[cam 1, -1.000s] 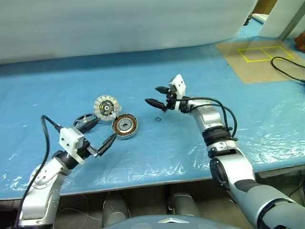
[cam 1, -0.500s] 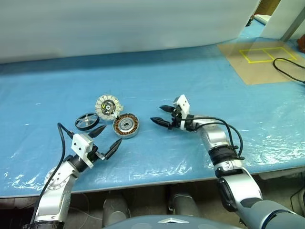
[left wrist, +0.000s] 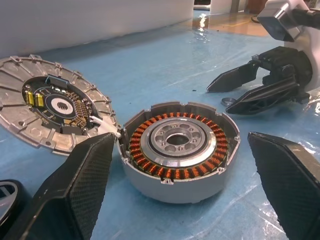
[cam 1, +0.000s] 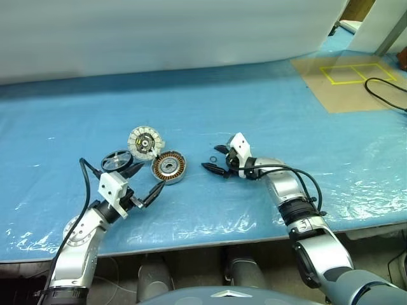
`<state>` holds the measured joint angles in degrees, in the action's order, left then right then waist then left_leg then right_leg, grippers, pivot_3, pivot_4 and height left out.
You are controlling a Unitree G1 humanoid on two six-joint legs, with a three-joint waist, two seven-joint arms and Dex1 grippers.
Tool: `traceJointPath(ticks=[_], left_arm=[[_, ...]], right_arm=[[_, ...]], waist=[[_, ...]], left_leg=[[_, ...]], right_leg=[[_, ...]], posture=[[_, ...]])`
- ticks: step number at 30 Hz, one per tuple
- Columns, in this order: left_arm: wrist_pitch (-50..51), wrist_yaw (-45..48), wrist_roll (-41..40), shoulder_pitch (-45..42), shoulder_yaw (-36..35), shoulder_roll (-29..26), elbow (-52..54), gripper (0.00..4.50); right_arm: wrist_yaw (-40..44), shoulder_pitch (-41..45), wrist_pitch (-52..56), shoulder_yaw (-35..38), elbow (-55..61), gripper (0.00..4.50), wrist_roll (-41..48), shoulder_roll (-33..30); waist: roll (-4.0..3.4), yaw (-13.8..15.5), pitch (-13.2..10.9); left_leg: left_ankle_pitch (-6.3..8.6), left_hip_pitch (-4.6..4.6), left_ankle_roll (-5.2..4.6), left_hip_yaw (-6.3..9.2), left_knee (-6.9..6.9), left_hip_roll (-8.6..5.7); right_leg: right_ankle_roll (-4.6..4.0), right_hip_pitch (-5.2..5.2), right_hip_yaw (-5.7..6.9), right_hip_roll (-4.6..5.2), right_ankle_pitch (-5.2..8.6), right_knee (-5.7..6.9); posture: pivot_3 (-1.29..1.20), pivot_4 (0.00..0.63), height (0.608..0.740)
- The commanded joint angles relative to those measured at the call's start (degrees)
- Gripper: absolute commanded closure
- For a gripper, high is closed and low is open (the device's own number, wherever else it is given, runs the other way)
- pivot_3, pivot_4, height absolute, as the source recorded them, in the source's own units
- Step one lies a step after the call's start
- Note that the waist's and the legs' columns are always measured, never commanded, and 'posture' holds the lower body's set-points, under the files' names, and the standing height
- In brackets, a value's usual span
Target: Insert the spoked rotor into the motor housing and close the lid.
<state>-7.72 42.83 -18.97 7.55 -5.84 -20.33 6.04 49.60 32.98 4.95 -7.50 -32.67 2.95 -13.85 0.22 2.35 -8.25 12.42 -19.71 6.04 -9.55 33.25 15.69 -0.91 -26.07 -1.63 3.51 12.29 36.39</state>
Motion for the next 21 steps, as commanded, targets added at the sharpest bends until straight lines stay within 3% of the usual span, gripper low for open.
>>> traceJointPath(ticks=[1, 9, 21], left_arm=[[-0.52, -0.03, -0.01, -0.07, 0.1, -0.55, 0.54, 0.0], [-0.42, 0.15, -0.12, 0.06, 0.14, -0.95, 0.46, 0.0], [-0.13, 0.06, -0.17, 0.8, 0.34, -1.12, 0.88, 0.0]], right_arm=[[-0.47, -0.21, -1.04, -0.38, -2.12, 1.01, -1.05, -1.51], [2.29, -0.85, -3.59, -3.18, -2.47, 3.83, -3.54, -5.43], [3.54, 3.61, 0.45, -1.86, 5.03, 3.94, 1.84, -1.34]], waist=[[0.0, 0.0, 0.0], [0.03, 0.01, 0.02], [0.0, -0.35, -0.01]], left_leg=[[0.0, 0.0, 0.0, 0.0, 0.0, 0.0], [0.0, -0.01, 0.0, 0.0, -0.06, 0.0], [0.0, -0.03, 0.0, 0.0, -0.14, 0.03]], right_leg=[[0.0, 0.01, 0.0, 0.0, 0.0, 0.0], [0.01, 0.06, 0.02, 0.0, 0.0, -0.15], [0.01, -0.02, 0.01, -0.06, 0.0, -0.18]], posture=[[0.0, 0.15, 0.74], [0.0, 0.15, 0.74], [0.0, 0.15, 0.74]])
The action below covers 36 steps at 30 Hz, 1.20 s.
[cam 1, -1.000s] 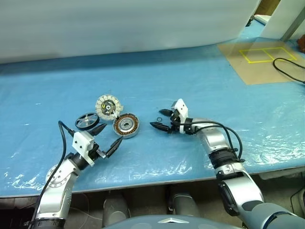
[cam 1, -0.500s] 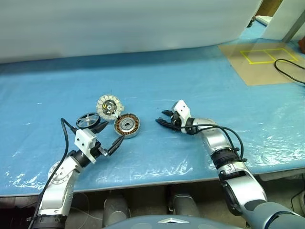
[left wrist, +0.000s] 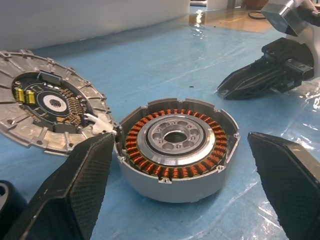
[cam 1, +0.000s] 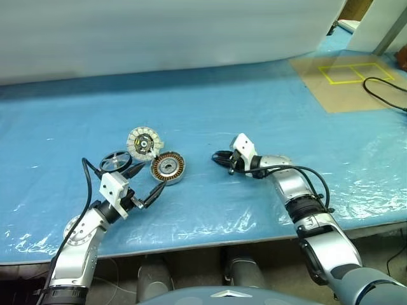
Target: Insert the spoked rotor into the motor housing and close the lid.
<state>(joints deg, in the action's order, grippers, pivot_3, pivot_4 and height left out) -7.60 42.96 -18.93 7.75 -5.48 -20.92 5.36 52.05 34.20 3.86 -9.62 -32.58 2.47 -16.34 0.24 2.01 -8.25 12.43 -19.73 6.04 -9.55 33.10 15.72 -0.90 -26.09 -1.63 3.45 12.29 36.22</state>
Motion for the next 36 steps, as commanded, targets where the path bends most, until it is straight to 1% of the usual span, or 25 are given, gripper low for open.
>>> traceJointPath(ticks=[1, 6, 9, 16, 24, 36], left_arm=[[-0.26, -0.08, -0.21, 0.69, -0.04, -0.55, 1.56, 0.0], [-0.17, -0.22, -0.22, 0.83, -0.05, -0.58, 1.59, 0.0], [-0.2, -0.34, -0.15, 0.95, 0.03, -0.49, 1.51, 0.0], [-0.2, -0.66, -0.13, 0.98, 0.23, -0.39, 1.45, 0.0], [-0.36, -0.99, -0.13, 0.82, 0.25, -0.45, 1.3, 0.0], [-0.3, -1.39, -0.24, 1.4, 0.24, -0.28, 1.77, 0.0]], right_arm=[[1.28, 3.21, 2.1, 0.11, 6.03, 3.94, 2.61, 1.88], [1.77, 6.25, 5.07, -1.18, 10.17, 3.94, 3.18, 4.9], [2.85, 7.15, 6.64, -3.41, 12.11, 3.94, 2.35, 5.76], [3.53, 7.57, 10.9, -10.44, 15.74, 3.94, -0.64, 7.43], [2.59, 7.19, 13.01, -14.35, 17.95, 3.94, -2.25, 9.54], [-1.08, 6.86, 11.42, -14.47, 14.32, 3.94, -3.82, 9.65]], waist=[[-0.03, 0.02, -0.02], [-0.02, 0.2, -0.02], [-0.02, 0.2, -0.02], [-0.02, 0.2, -0.02], [-0.02, 0.18, -0.02], [-0.02, 0.18, -0.02]], left_leg=[[0.0, -0.04, 0.0, 0.0, -0.01, 0.01], [-0.01, -0.12, 0.01, 0.0, -0.01, 0.0], [-0.01, -0.09, 0.01, 0.0, -0.07, 0.01], [0.01, -0.13, 0.08, 0.0, -0.12, 0.0], [0.02, -0.05, 0.11, 0.0, -0.14, 0.0], [0.02, -0.03, 0.12, 0.0, -0.13, 0.0]], right_leg=[[0.0, -0.06, 0.0, -0.01, 0.0, 0.0], [0.01, -0.11, 0.01, 0.0, -0.01, -0.03], [0.01, -0.09, 0.04, 0.0, -0.01, -0.13], [0.21, -0.07, 0.04, 0.0, -0.14, -0.52], [0.21, -0.04, 0.03, 0.0, -0.14, -0.48], [0.22, -0.03, 0.03, 0.0, -0.15, -0.48]], posture=[[0.0, 0.15, 0.74], [0.0, 0.15, 0.74], [0.0, 0.15, 0.74], [0.0, 0.15, 0.74], [0.0, 0.15, 0.74], [0.0, 0.15, 0.74]])
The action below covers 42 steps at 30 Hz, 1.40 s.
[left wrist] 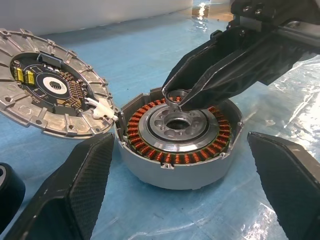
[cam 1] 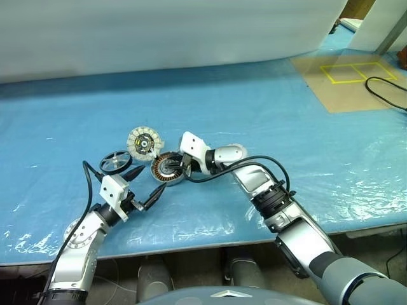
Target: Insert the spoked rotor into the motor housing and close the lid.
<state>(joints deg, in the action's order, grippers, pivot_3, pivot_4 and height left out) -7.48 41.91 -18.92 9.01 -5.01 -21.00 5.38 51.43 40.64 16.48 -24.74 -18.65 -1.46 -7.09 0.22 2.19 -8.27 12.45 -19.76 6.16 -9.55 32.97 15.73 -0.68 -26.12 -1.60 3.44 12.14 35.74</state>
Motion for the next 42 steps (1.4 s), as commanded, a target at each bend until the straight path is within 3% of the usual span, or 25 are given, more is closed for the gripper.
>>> traceJointPath(ticks=[1, 42], left_arm=[[-0.41, -0.32, -0.25, 0.12, -0.2, -0.22, 1.73, 0.0], [-0.02, 0.05, -0.17, -0.91, -0.05, -0.37, 1.18, 0.0]], right_arm=[[-0.43, 0.41, -1.03, 0.7, 0.29, 3.94, 0.34, 0.55], [0.43, -0.11, -0.16, -1.87, -1.32, 3.94, -2.51, 1.0]], waist=[[0.0, 0.01, 0.0], [0.01, 0.03, 0.01]], left_leg=[[0.0, 0.0, 0.0, 0.0, 0.0, 0.0], [0.0, 0.11, 0.0, 0.0, 0.03, 0.0]], right_leg=[[0.0, 0.0, 0.0, 0.0, 0.0, 0.0], [0.0, 0.14, -0.01, 0.0, -0.01, 0.03]], posture=[[0.0, 0.15, 0.74], [0.0, 0.15, 0.74]])
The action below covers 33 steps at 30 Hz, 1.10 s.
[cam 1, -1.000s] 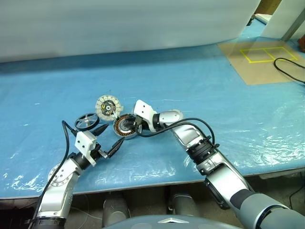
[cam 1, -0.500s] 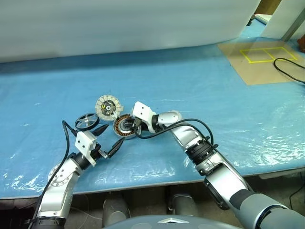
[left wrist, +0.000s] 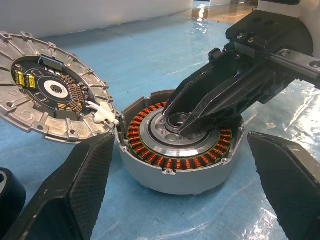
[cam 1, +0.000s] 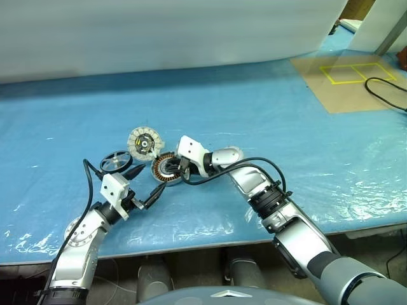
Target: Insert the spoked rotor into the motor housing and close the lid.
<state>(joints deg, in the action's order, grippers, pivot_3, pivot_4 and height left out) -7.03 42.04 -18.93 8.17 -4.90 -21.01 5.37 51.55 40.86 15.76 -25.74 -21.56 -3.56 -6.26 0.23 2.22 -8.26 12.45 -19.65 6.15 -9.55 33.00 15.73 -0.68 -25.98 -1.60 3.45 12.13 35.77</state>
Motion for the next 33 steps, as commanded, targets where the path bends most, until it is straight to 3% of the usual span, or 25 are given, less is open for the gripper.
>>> traceJointPath(ticks=[1, 33], left_arm=[[-0.42, -0.1, -0.17, -0.07, -0.14, -0.35, 1.22, 0.0], [-0.18, -0.16, -0.24, -0.17, 0.29, -0.21, 1.17, 0.0]], right_arm=[[0.22, -0.34, 0.5, -0.91, 1.48, 3.94, -0.43, 0.23], [-1.31, 0.85, -1.05, 0.19, -1.76, 3.94, -0.65, -0.12]], waist=[[0.0, 0.0, 0.0], [0.0, -0.01, 0.0]], left_leg=[[0.0, 0.0, 0.0, 0.0, 0.0, 0.0], [0.0, 0.09, 0.0, 0.0, 0.02, 0.0]], right_leg=[[0.0, 0.0, 0.0, 0.0, 0.0, 0.0], [-0.01, 0.06, -0.02, 0.0, -0.01, 0.07]], posture=[[0.0, 0.15, 0.74], [0.0, 0.15, 0.74]])
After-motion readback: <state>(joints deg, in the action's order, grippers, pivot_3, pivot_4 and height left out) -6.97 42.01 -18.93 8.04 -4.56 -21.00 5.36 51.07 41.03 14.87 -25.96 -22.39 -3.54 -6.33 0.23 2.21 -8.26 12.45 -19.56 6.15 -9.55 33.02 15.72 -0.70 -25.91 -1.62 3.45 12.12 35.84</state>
